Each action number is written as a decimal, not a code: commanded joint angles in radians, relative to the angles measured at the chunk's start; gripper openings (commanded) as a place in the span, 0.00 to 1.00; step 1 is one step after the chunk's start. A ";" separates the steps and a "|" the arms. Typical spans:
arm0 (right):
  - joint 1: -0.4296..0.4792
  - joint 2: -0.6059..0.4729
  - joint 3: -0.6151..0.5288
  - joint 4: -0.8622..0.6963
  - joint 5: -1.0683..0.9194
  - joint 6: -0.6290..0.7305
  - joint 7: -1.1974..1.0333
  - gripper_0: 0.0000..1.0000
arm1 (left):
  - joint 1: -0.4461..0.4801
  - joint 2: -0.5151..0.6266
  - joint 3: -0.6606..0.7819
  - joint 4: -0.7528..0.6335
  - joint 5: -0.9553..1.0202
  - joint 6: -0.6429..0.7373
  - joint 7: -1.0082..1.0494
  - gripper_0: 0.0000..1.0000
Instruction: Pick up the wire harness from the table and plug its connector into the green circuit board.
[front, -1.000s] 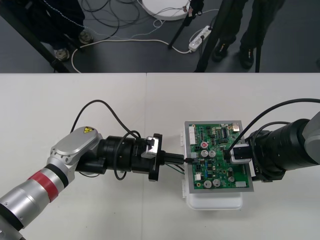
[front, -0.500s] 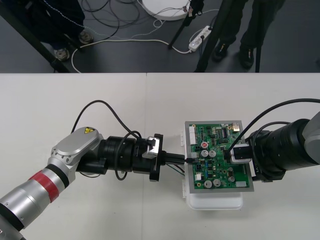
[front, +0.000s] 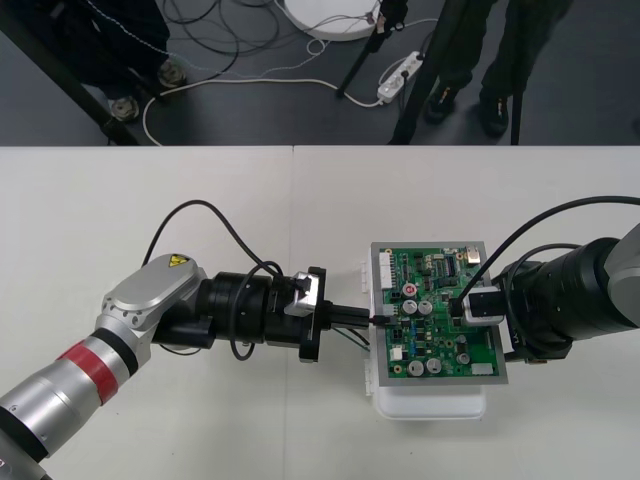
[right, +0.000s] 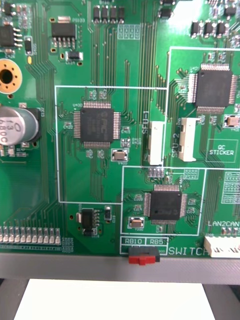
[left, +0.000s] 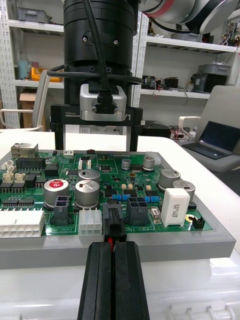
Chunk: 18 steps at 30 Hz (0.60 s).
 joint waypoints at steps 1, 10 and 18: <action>-0.022 -0.002 -0.011 0.001 0.001 0.007 0.039 1.00 | -0.034 0.028 -0.024 -0.025 0.041 0.045 -0.061 0.33; 0.015 -0.041 -0.079 0.001 -0.059 0.009 0.065 1.00 | -0.034 0.070 -0.024 -0.025 0.065 0.040 -0.081 1.00; 0.104 -0.083 -0.220 -0.005 -0.184 0.007 0.109 1.00 | -0.028 0.119 -0.024 -0.025 0.096 0.025 -0.087 1.00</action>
